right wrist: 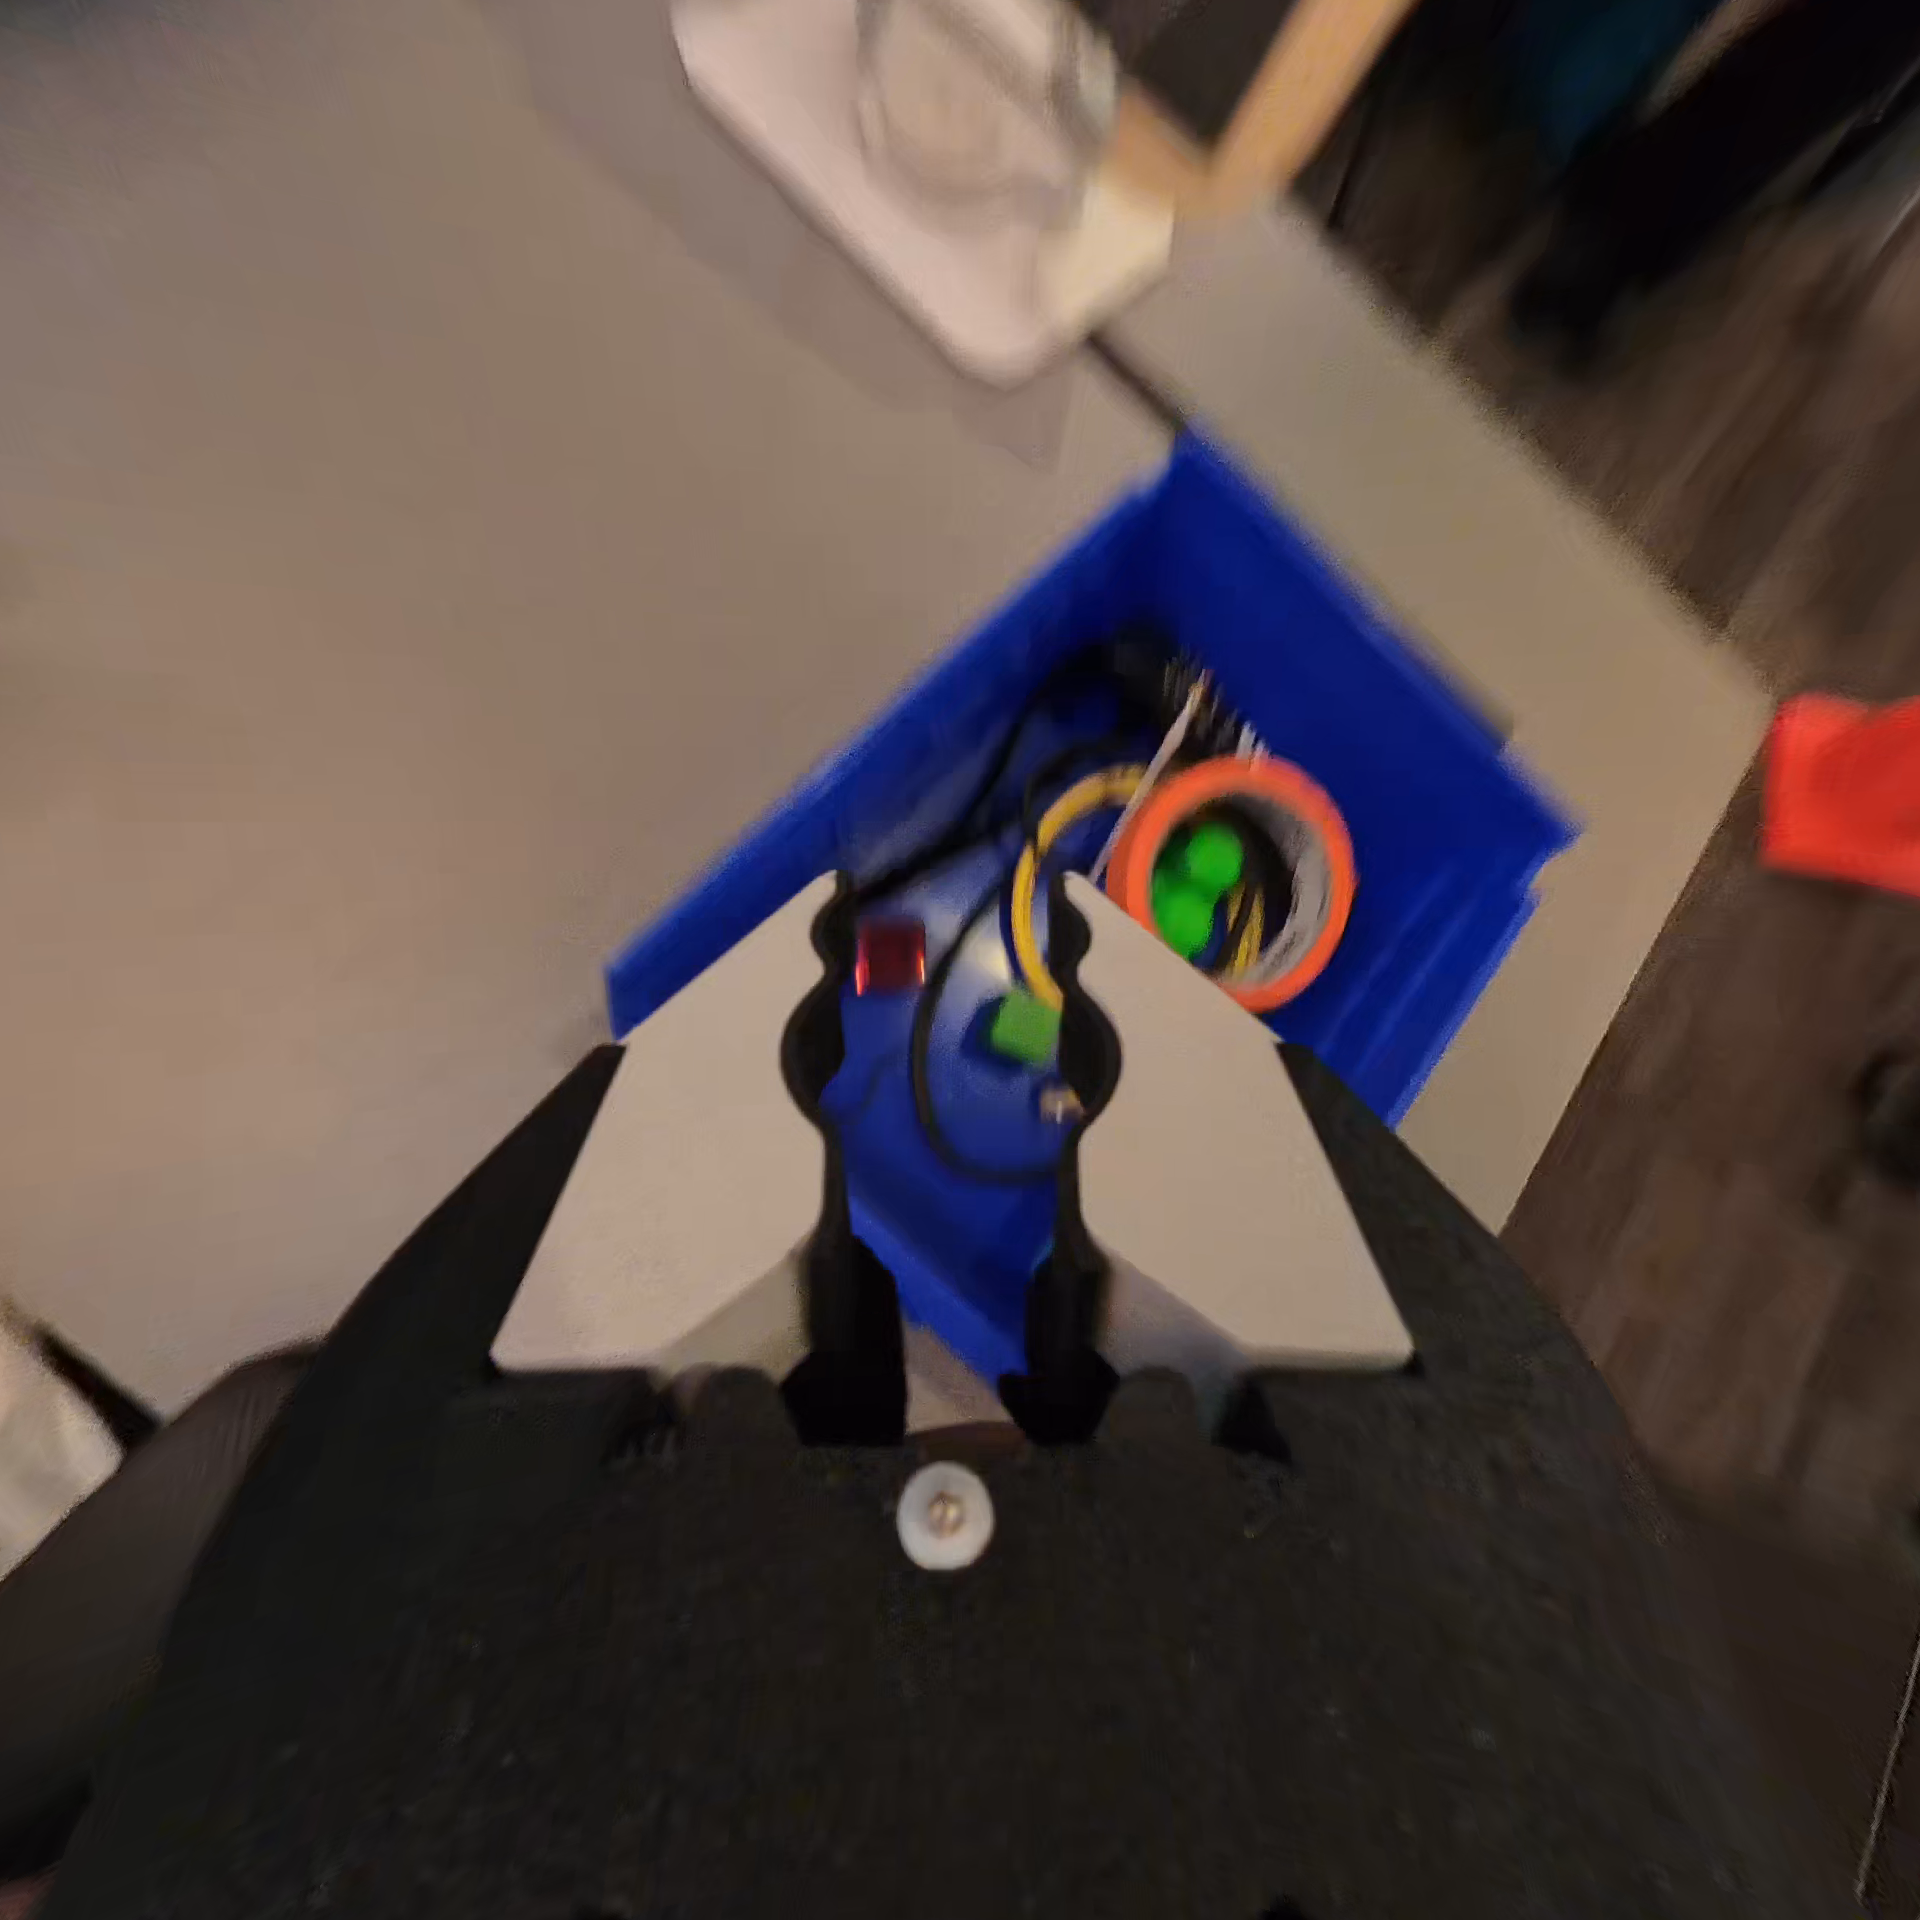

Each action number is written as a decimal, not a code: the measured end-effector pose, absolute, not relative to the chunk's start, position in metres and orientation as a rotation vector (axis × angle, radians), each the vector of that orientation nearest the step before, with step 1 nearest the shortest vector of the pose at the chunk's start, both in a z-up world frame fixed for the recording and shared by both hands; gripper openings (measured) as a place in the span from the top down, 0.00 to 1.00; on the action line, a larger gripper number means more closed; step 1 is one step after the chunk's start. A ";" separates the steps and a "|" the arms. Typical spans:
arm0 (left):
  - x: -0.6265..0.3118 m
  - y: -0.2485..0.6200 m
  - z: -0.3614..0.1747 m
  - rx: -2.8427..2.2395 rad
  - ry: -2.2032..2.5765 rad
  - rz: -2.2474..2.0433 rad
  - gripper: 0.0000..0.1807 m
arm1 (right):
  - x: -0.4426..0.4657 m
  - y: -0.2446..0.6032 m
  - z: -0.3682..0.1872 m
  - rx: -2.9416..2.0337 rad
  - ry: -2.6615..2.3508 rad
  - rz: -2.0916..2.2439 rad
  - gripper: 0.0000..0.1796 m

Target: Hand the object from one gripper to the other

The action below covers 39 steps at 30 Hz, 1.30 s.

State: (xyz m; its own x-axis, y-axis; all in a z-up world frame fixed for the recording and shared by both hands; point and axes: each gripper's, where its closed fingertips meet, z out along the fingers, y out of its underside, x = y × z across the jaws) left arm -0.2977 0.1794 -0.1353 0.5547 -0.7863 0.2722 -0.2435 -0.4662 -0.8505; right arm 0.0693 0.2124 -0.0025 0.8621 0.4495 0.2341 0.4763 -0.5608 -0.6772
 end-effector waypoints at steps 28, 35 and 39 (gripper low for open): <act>-0.419 0.253 -0.002 -1.731 0.916 -0.743 0.61 | -0.192 0.139 -0.072 -1.616 -0.620 1.393 0.76; -0.540 0.387 -0.089 -2.280 1.160 -0.210 0.62 | -0.205 0.132 -0.095 -1.732 -0.694 1.428 0.75; -0.540 0.404 -0.137 -2.475 1.342 -0.153 0.61 | -0.213 0.125 -0.107 -1.783 -0.751 1.424 0.75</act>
